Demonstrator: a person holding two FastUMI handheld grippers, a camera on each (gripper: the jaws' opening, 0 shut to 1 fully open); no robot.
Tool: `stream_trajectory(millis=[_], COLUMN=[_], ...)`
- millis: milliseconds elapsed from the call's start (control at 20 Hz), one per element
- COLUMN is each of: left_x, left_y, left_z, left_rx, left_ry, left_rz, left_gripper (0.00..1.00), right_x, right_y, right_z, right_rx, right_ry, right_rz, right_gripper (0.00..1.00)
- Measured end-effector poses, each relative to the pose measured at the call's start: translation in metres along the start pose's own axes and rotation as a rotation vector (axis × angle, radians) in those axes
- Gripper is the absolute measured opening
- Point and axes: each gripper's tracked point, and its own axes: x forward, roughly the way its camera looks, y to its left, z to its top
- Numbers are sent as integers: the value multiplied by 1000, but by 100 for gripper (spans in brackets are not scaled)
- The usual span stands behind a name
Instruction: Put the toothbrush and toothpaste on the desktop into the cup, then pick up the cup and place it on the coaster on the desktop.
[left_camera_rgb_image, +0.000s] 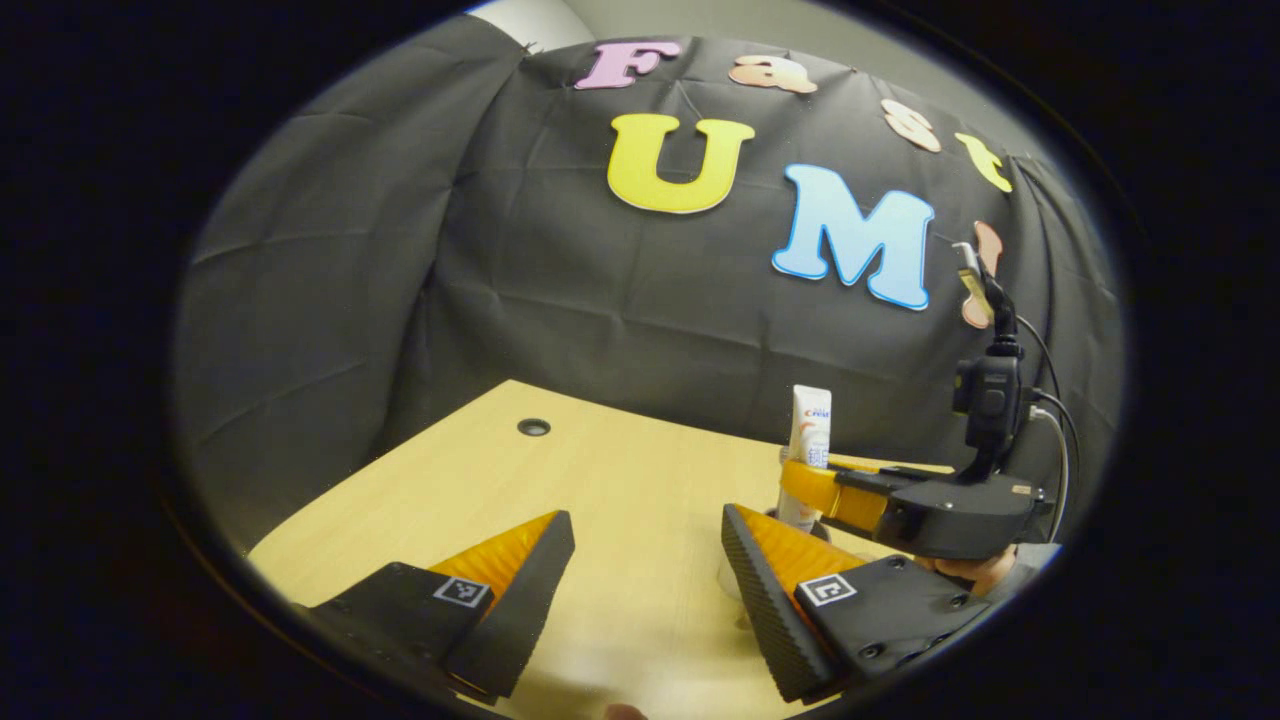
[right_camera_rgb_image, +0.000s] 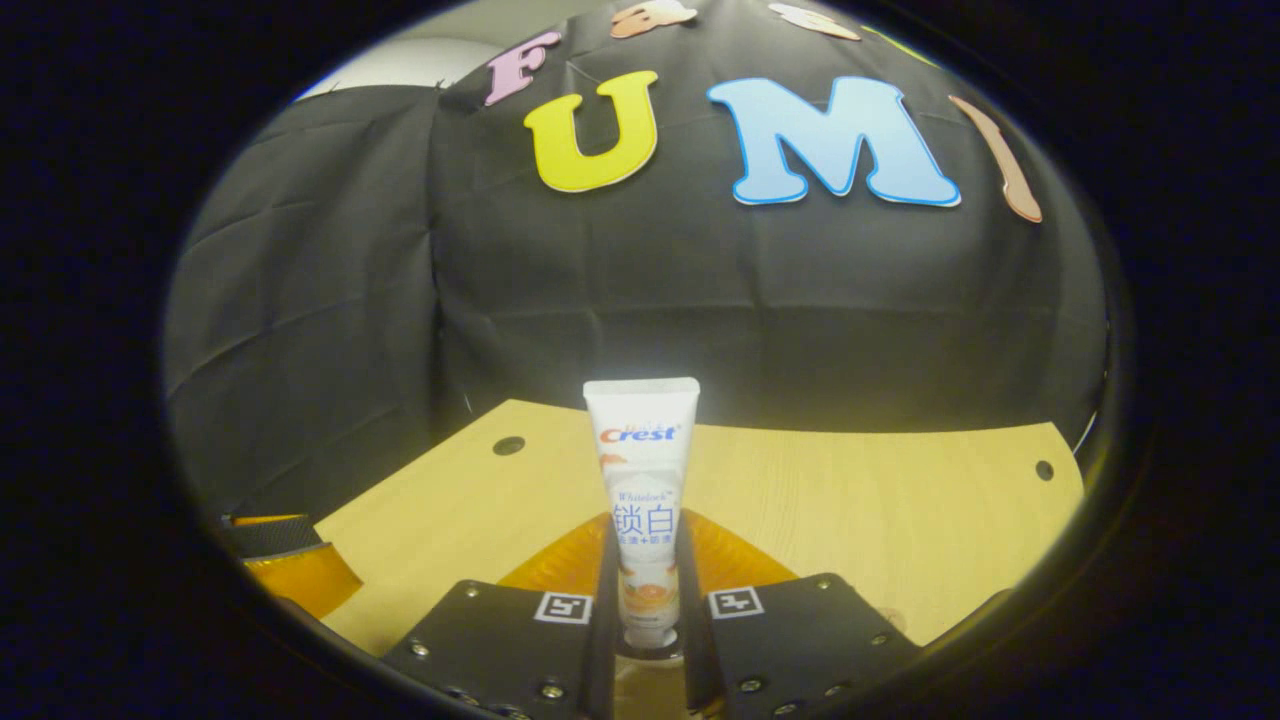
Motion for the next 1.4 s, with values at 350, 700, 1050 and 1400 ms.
stream_trajectory(millis=[350, 700, 1050, 1400], left_x=[-1, -3, 6, 17], left_y=[-2, -11, -45, -109], left_z=[-5, -4, -16, -31], left_rx=[-12, -2, 8, 78], left_ry=[6, 2, 48, 173], left_rz=[5, 6, -44, -155], left_gripper=[93, 96, 96, 96], right_x=[-13, -31, -79, -132], right_y=[-6, -7, -44, -98], right_z=[-6, 8, 36, 35], right_rx=[-17, -21, 26, 59], right_ry=[43, 3, -66, -71], right_rz=[-31, -23, -76, -173], right_gripper=[46, 86, 85, 85])
